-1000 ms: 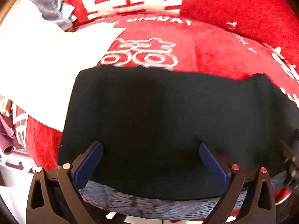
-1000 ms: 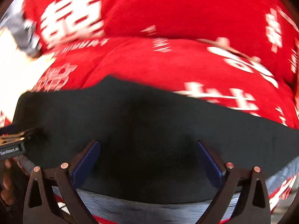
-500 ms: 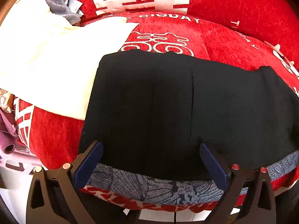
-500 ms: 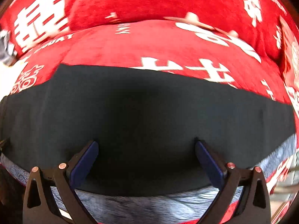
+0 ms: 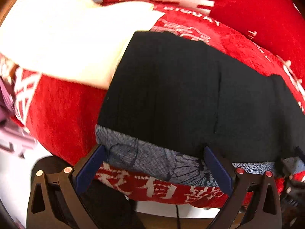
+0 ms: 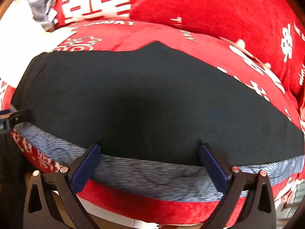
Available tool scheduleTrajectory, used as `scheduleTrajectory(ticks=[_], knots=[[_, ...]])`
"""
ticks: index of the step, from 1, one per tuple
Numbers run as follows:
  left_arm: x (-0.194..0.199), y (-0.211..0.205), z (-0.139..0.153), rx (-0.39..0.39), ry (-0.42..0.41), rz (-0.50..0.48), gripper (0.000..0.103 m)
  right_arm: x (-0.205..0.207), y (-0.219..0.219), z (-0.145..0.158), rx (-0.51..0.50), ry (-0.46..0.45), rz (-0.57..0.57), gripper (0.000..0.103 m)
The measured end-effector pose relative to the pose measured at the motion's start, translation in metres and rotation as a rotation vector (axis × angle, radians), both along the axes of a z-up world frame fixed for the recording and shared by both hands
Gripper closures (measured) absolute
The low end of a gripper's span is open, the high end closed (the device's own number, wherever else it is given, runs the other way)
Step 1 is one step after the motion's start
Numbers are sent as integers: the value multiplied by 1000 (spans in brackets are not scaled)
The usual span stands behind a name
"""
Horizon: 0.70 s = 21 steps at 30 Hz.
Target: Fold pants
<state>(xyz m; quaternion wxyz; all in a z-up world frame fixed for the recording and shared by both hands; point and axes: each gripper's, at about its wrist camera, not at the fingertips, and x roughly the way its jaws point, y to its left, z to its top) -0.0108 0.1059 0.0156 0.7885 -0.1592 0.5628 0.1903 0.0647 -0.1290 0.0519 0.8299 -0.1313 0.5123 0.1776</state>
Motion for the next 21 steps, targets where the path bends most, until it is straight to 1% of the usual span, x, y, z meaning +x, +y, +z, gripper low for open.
scheduleTrajectory(ticks=[2, 4, 6, 7, 8, 9, 11, 12, 15, 18, 20, 21], knots=[[-1, 1, -1, 2, 3, 4, 0, -2, 7, -3, -13, -8, 23, 0], [-1, -2, 1, 37, 3, -10, 0, -3, 4, -3, 1, -11, 21, 0], [0, -1, -2, 50, 20, -7, 0, 1, -9, -4, -4, -15, -16, 0], [1, 0, -4, 49, 27, -7, 0, 4, -19, -6, -15, -11, -45, 0], [1, 0, -4, 49, 28, -7, 0, 7, -29, -8, -6, 0, -62, 0], [2, 0, -3, 51, 30, -7, 0, 8, -47, -7, 4, 2, -91, 0], [1, 0, -3, 73, 36, -14, 0, 11, -74, -7, -14, -11, -143, 0], [10, -1, -3, 82, 40, -17, 0, 14, -97, -6, -13, -8, -191, 0], [14, -7, -4, 118, 52, -24, 0, 21, -158, -8, 8, 15, -335, 0], [13, -10, -3, 134, 59, -22, 0, 28, -226, -14, 52, 51, -486, 0], [14, -14, -3, 145, 65, -23, 0, 31, -264, -17, 75, 56, -566, 0], [14, -16, -3, 153, 69, -24, 0, 33, -276, -18, 95, 65, -590, 0]])
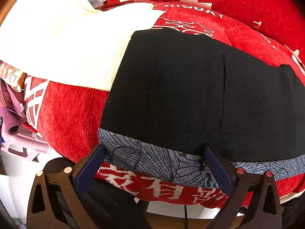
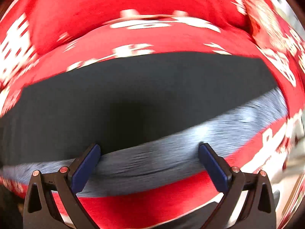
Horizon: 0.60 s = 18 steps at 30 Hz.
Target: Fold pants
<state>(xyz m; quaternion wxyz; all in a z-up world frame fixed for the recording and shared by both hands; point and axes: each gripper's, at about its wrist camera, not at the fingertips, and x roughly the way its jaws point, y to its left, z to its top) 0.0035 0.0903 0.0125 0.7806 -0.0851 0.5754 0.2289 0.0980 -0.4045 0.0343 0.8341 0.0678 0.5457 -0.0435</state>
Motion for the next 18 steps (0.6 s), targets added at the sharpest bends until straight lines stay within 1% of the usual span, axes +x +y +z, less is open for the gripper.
scheduleTrajectory(ticks=[1, 3, 5, 8, 11, 12, 14, 16, 18], knots=[[3, -3, 3, 6, 4, 1, 0, 1, -11, 0, 17, 7, -33, 0], [5, -8, 6, 28, 11, 2, 0, 1, -24, 2, -5, 8, -90, 0], [9, -15, 9, 52, 17, -12, 0, -1, -22, 6, -1, -4, -91, 0], [16, -26, 13, 60, 17, -42, 0, -1, 3, 15, -19, -43, -49, 0], [30, -45, 14, 44, 16, -83, 0, 5, 49, 23, 10, -86, 45, 0], [35, -52, 13, 37, 16, -96, 0, 9, 74, 24, 24, -96, 103, 0], [49, -67, 11, 23, 12, -130, 0, 16, 108, 23, 23, -100, 187, 0], [63, -82, 8, 27, 14, -164, 0, 27, 149, 23, 6, -124, 273, 0], [77, -93, 8, 51, 11, -183, 0, 39, 180, 19, 9, -116, 326, 0]])
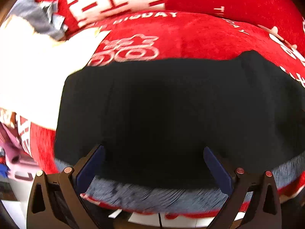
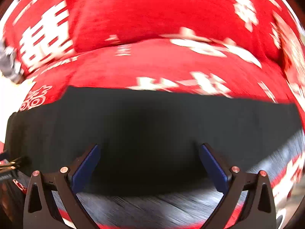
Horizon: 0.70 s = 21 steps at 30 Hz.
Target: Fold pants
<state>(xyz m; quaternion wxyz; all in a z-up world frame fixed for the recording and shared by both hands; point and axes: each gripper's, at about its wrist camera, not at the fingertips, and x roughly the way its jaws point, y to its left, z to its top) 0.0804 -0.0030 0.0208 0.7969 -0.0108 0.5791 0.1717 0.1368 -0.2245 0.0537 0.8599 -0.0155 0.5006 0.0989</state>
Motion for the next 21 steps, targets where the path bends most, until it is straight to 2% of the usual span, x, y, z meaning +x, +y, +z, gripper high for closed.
scheduleTrajectory(ticks=[3, 5, 8, 11, 13, 15, 18, 21], knots=[[13, -5, 1, 11, 1, 4, 0, 20, 34, -11, -5, 40, 69, 0], [16, -2, 0, -6, 8, 12, 0, 35, 51, -20, -96, 17, 98, 0], [16, -2, 0, -6, 10, 14, 0, 62, 66, -22, -126, -16, 75, 0], [16, -6, -1, 22, 8, 9, 0, 87, 77, -26, -129, 19, 78, 0], [17, -8, 0, 41, 11, 10, 0, 98, 75, -27, -92, 54, 83, 0], [20, -11, 4, 2, 7, 8, 0, 96, 63, -17, -42, 61, 61, 0], [30, -21, 5, -14, 4, -12, 0, 77, 36, -1, -21, -17, -28, 0], [55, -42, 3, -6, 7, -59, 0, 58, 14, -3, -52, -25, -7, 0]])
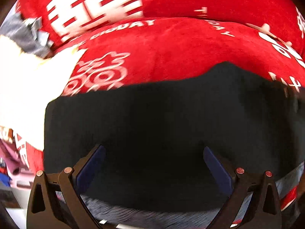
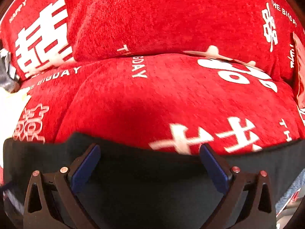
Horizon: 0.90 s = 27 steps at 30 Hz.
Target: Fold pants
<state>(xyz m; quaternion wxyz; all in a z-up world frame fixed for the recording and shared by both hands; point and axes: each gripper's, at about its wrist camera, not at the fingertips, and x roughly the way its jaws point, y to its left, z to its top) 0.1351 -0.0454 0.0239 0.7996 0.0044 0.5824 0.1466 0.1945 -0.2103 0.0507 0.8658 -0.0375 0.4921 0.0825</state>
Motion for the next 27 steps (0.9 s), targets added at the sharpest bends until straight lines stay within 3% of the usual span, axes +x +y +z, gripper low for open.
scheduleTrajectory(ticks=[2, 5, 9, 11, 12, 16, 20, 22, 24, 27], knots=[[17, -13, 0, 13, -6, -12, 0, -5, -20, -5, -40, 10, -16, 0], [45, -34, 0, 10, -7, -44, 0, -5, -80, -9, -49, 29, -137, 0], [78, -46, -7, 27, 18, -43, 0, -11, -187, -17, -96, 55, -333, 0], [89, -43, -6, 11, 29, -36, 0, -16, -233, -22, -57, 70, -397, 0], [91, -41, -7, 1, 37, -32, 0, -24, -267, -24, 8, 78, -450, 0], [99, -36, -11, -46, 56, -11, 0, -42, -340, -25, 8, 65, -555, 0], [92, -43, -4, 0, 60, -10, 0, -59, -373, -23, -11, 54, -601, 0], [81, -53, 4, 20, 47, -13, 0, -80, -385, -19, 79, 18, -653, 0], [64, -80, 11, -38, 51, -67, 0, -99, -387, -19, 168, -1, -671, 0], [44, -134, 18, -41, 34, -184, 0, -124, -377, -29, 240, -9, -600, 0]])
